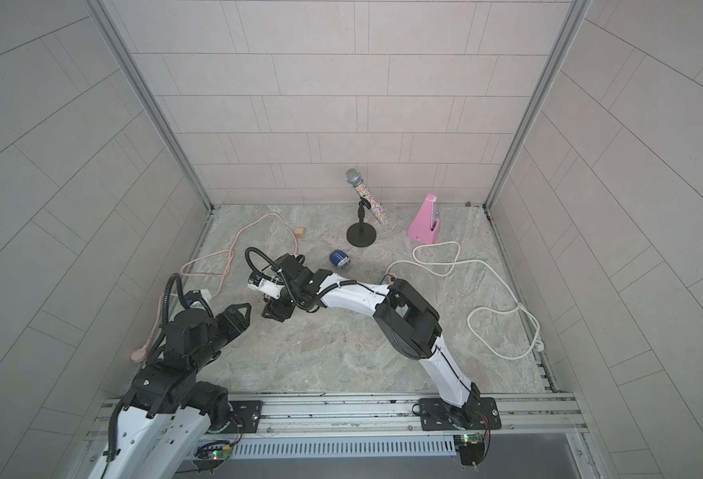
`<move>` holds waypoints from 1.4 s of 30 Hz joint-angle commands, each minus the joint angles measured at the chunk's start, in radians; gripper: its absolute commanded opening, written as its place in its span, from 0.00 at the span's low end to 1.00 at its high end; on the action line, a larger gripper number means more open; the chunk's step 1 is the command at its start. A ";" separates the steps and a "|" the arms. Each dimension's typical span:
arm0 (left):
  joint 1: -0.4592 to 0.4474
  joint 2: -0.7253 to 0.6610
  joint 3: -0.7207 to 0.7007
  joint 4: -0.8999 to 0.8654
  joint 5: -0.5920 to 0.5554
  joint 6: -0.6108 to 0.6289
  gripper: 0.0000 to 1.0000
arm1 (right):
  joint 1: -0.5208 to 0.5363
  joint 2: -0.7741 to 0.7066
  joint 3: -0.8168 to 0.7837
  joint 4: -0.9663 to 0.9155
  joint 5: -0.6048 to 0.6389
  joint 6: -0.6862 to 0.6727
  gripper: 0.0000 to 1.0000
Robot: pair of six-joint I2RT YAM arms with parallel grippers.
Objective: Unplug the electric shaver
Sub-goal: Move the socket to the center of the board.
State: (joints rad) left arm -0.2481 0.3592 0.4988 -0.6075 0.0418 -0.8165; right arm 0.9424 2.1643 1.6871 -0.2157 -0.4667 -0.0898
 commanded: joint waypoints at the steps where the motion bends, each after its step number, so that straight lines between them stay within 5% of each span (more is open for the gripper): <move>1: 0.003 0.003 -0.005 0.020 -0.003 0.011 0.63 | 0.005 0.019 0.027 -0.016 -0.002 -0.029 0.68; 30: 0.002 -0.007 -0.005 0.004 -0.008 0.014 0.64 | 0.005 0.114 0.120 -0.012 0.122 -0.013 0.57; 42: 0.002 0.003 -0.005 0.006 -0.009 0.016 0.64 | 0.004 0.109 0.107 0.006 0.136 -0.012 0.36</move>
State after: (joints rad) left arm -0.2481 0.3588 0.4988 -0.6025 0.0429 -0.8108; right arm 0.9424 2.2704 1.7924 -0.2230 -0.3389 -0.0982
